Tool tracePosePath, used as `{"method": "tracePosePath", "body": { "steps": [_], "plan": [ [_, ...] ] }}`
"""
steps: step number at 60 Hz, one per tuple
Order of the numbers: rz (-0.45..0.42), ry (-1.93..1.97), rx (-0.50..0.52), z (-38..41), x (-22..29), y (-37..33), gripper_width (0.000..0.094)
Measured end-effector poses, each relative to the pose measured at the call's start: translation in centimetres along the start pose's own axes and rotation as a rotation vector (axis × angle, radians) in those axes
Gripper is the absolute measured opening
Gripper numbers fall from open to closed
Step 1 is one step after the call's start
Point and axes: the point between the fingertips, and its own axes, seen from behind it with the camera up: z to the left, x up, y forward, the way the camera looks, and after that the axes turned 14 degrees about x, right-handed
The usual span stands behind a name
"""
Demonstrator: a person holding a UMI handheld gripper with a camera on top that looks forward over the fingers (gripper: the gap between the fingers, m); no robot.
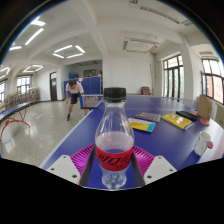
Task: Pour water
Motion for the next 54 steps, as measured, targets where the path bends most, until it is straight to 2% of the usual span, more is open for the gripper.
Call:
{"method": "tracePosePath", "body": {
  "steps": [4, 8, 17, 24, 30, 36, 41, 47, 54],
  "plan": [
    [-0.016, -0.027, -0.019, -0.7, -0.1, 0.9, 0.0513],
    [-0.043, -0.011, -0.023, -0.7, 0.1, 1.0, 0.0489],
    [-0.068, -0.003, 0.006, -0.3, 0.3, 1.0, 0.0337],
    [-0.071, 0.018, 0.026, -0.4, 0.3, 0.9, 0.0339],
    [-0.112, 0.063, 0.068, -0.1, 3.1, -0.4, 0.034],
    [-0.211, 0.197, 0.162, 0.2, 8.3, -3.0, 0.0339],
    [-0.311, 0.406, 0.283, -0.2, 13.2, -5.5, 0.0338],
    [-0.443, 0.727, 0.475, -1.3, 19.5, -9.1, 0.0338],
    [-0.629, 1.128, 0.713, -7.9, 23.9, -12.5, 0.0339]
  ]
}}
